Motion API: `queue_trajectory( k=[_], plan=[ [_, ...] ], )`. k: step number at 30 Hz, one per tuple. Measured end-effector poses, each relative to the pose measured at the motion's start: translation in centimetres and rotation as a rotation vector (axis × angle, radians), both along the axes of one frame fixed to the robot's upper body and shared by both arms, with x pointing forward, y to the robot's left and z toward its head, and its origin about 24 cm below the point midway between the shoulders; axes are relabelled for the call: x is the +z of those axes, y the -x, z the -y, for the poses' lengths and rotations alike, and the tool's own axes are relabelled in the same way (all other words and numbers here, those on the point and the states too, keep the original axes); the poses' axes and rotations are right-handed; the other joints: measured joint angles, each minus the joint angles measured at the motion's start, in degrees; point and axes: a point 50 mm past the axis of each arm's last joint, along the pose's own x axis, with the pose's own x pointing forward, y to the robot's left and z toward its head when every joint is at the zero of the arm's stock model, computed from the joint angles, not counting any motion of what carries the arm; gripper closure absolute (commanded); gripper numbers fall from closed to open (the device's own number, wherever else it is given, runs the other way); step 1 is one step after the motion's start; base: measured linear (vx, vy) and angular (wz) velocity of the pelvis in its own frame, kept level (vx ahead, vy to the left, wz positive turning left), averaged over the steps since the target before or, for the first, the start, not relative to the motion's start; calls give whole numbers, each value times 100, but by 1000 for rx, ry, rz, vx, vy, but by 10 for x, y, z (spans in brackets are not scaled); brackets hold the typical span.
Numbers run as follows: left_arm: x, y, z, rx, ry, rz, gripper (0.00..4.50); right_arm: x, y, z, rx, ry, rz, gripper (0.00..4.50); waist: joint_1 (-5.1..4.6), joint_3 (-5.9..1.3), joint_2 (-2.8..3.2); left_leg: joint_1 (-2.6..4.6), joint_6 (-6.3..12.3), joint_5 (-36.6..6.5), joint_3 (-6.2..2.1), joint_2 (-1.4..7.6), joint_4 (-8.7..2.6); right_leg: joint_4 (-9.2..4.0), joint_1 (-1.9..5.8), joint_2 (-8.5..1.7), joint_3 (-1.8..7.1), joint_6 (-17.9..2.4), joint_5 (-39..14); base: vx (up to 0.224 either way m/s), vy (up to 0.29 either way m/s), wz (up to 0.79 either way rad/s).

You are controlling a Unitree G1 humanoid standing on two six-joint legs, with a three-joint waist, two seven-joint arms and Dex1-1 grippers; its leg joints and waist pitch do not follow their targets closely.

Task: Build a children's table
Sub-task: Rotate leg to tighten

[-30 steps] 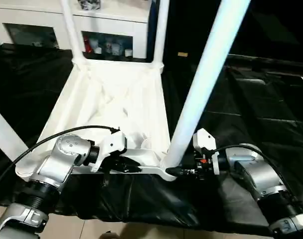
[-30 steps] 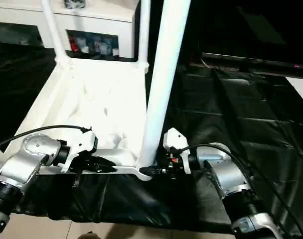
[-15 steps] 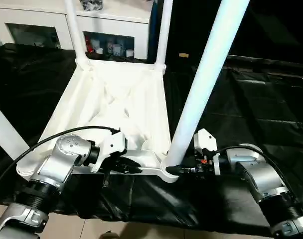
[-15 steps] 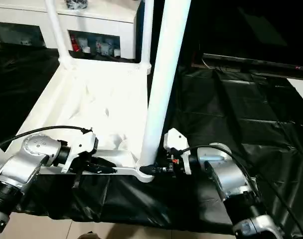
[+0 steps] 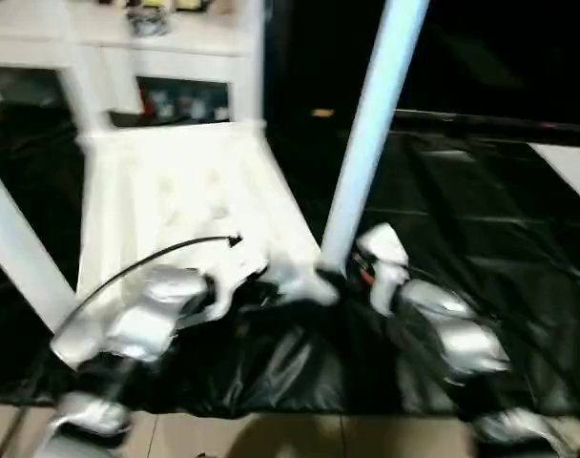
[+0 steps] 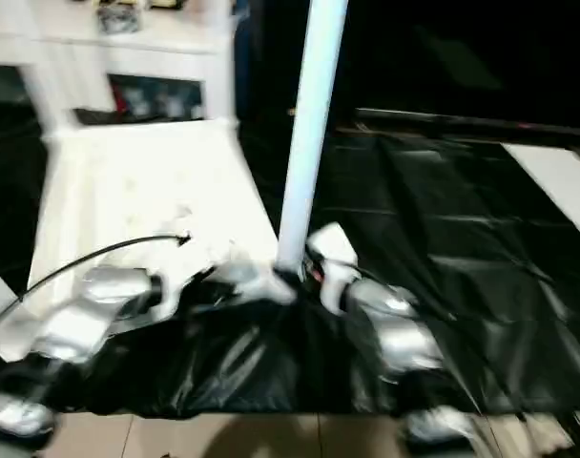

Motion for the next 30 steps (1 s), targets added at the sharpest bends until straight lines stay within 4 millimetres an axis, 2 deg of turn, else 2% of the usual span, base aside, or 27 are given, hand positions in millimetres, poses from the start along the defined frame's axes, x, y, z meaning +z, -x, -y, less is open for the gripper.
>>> queue_trajectory(
  k=[2, 3, 4, 5, 6, 7, 9, 12, 16, 17, 19, 20, 22, 25, 28, 30],
  plan=[
    [-1, -1, 1, 18, -7, 6, 450, -1, -2, -4, -21, 11, 9, 247, -32, 15, 31, 14, 2, -2, -30, 4, -17, -101, 44, -1, -60, 0, 0, 0, 0, 0],
    [-1, -1, 2, 23, -9, 11, 450, -1, -3, -4, -27, 15, 17, 193, -43, 29, 52, 10, 2, -2, -59, 8, -18, -154, 64, -9, -103, 0, 0, 0, 0, 0],
    [-1, -1, 3, 24, -10, 13, 450, -1, -3, -4, -28, 17, 21, 193, -49, 41, 69, 12, 4, -2, -73, 9, -21, -190, 86, -15, -138, 0, 0, -52, 58, -9],
    [-1, -1, 3, 22, -10, 18, 450, -2, -3, -4, -30, 11, 27, 180, -57, 67, 101, 19, 9, -6, -100, 12, -31, -263, 130, -35, -213, 0, 0, 0, 0, 0],
    [0, -1, 3, 19, -10, 20, 450, -1, -3, -5, -29, 6, 28, 180, -61, 77, 114, 16, 10, -6, -111, 10, -40, -283, 140, -46, -234, -1, 0, 0, 0, 0],
    [0, -1, 4, 16, -9, 24, 450, -1, -3, -5, -26, 2, 31, 162, -64, 86, 116, 15, 10, -6, -109, 4, -40, -282, 139, -65, -245, -1, 0, 0, 0, 0],
    [1, -1, 2, 2, -9, 26, 450, 0, -2, -3, -4, -12, 33, 162, -73, 105, 111, 26, 14, -8, -89, -1, -55, -275, 138, -90, -258, -1, 0, 0, 0, 0],
    [3, 0, -4, -38, -4, 21, 450, 1, 0, 2, 78, -12, 53, 130, -51, 115, 99, 32, 15, -9, -84, 1, -90, -280, 120, -114, -310, -1, 0, 0, 0, 0],
    [7, 1, -13, -92, -5, 10, 450, 3, 4, 8, 203, 16, 76, 122, -11, 112, 78, 16, 13, -8, -44, 1, -134, -220, 68, -115, -287, -3, 1, 0, 0, 0],
    [9, 2, -18, -115, -1, 1, 450, 5, 5, 11, 254, 25, 79, 122, 2, 113, 49, 4, 12, -7, -7, 1, -133, -159, 34, -115, -245, -16, 9, 0, 0, 0],
    [11, 4, -24, -147, 2, -10, 450, 7, 7, 16, 326, 33, 76, 122, 28, 119, -6, 13, 10, -5, 35, 0, -123, -80, 16, -103, -180, -83, 66, 0, 0, 0],
    [13, 4, -27, -169, 3, -15, 450, 7, 9, 19, 372, 38, 69, 122, 57, 112, -45, 18, 9, -4, 49, 6, -118, -34, 8, -100, -160, -99, 87, 0, 0, 0],
    [15, 6, -30, -204, 4, -20, 450, 8, 11, 22, 427, 45, 64, 122, 115, 100, -75, 19, 1, 0, 60, 13, -116, 32, -11, -99, -145, -107, 95, 70, -52, 12],
    [18, 9, -36, -265, 15, -44, 450, 12, 14, 25, 541, 58, 69, 122, 186, 93, -83, 14, -2, 1, 83, 34, -113, 115, -34, -91, -129, -123, 140, 83, -45, 11],
    [22, 12, -42, -325, 16, -55, 450, 16, 17, 24, 644, 55, 67, 122, 314, 87, -78, -13, -47, 34, 142, 112, -95, 181, -83, -41, -132, -155, 66, 86, -35, 3],
    [25, 13, -44, -356, 11, -59, 450, 16, 20, 23, 685, 47, 63, 122, 356, 86, -75, -40, -62, 36, 143, 161, -26, 227, -91, -2, -127, -183, 16, 67, -24, -3]
  ],
)
